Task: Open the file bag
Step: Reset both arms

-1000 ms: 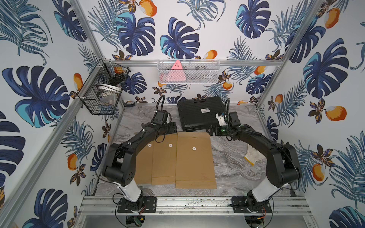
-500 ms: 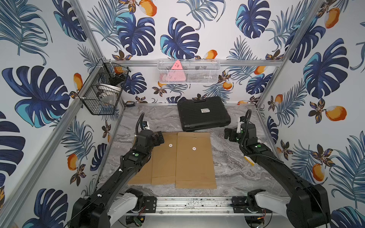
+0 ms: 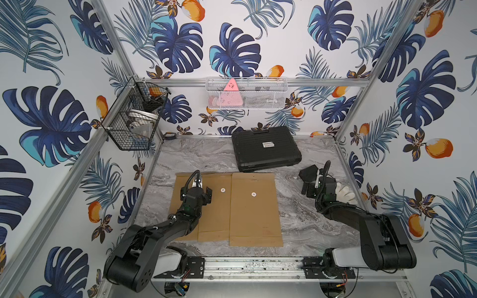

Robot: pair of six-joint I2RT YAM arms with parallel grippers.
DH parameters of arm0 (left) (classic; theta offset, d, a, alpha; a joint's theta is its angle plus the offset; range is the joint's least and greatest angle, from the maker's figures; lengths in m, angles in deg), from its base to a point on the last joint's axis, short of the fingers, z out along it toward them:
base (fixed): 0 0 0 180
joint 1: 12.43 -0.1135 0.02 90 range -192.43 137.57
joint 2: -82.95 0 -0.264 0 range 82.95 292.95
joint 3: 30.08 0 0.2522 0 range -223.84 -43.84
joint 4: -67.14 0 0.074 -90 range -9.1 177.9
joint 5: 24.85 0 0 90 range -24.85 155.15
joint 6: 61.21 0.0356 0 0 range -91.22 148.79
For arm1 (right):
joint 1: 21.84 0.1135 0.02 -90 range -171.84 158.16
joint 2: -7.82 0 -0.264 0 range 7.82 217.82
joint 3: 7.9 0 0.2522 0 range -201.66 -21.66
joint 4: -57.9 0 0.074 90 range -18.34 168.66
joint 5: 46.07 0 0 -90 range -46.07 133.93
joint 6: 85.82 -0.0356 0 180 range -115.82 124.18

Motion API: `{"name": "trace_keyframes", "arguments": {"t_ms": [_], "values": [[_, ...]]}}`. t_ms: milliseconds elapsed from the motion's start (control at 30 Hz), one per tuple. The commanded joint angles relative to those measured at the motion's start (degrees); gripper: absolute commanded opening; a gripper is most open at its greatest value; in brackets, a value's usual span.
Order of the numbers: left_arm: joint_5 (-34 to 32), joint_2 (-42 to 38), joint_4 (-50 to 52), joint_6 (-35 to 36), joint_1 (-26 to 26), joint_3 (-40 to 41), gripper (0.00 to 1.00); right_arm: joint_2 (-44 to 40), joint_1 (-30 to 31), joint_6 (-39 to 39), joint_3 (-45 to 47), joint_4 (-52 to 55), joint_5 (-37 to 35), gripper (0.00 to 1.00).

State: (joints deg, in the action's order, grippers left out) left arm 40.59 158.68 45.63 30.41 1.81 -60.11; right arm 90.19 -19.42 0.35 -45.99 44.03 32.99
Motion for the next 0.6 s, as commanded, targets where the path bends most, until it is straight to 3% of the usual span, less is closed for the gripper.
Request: {"name": "trace_keyframes", "arguments": {"t_ms": [0, 133, 233, 300, 367, 433, 567], "values": [[2.77, 3.42, -15.33, 4.17, -0.51, -0.18, 0.99, 2.55, -0.92, 1.18, 0.4, -15.52, 2.76, 1.0], [9.65, 11.29, -27.01, 3.38, -4.24, 0.42, 0.99, 5.79, -2.63, 0.3, 1.48, -22.38, 5.19, 1.0], [8.83, 21.54, -40.84, 3.14, -5.52, 1.72, 0.99, 10.11, -3.38, -0.51, 2.83, -28.18, 5.66, 1.0], [10.22, 17.75, -30.67, 1.27, -5.97, 0.16, 0.99, 13.45, -3.46, 0.38, 3.67, -34.05, 6.66, 1.0], [10.71, 19.77, -30.58, 2.01, -6.55, -2.18, 0.99, 12.22, -3.47, 0.72, 2.26, -28.12, 6.88, 1.0], [11.27, 18.54, -23.21, -0.46, -8.01, -4.52, 0.99, 12.26, -3.47, 0.35, 0.75, -25.81, 6.54, 1.0], [11.73, 19.19, -24.44, -1.47, -9.54, -4.61, 0.99, 12.4, -3.9, -1.0, 0.23, -24.85, 5.32, 1.0]]}}
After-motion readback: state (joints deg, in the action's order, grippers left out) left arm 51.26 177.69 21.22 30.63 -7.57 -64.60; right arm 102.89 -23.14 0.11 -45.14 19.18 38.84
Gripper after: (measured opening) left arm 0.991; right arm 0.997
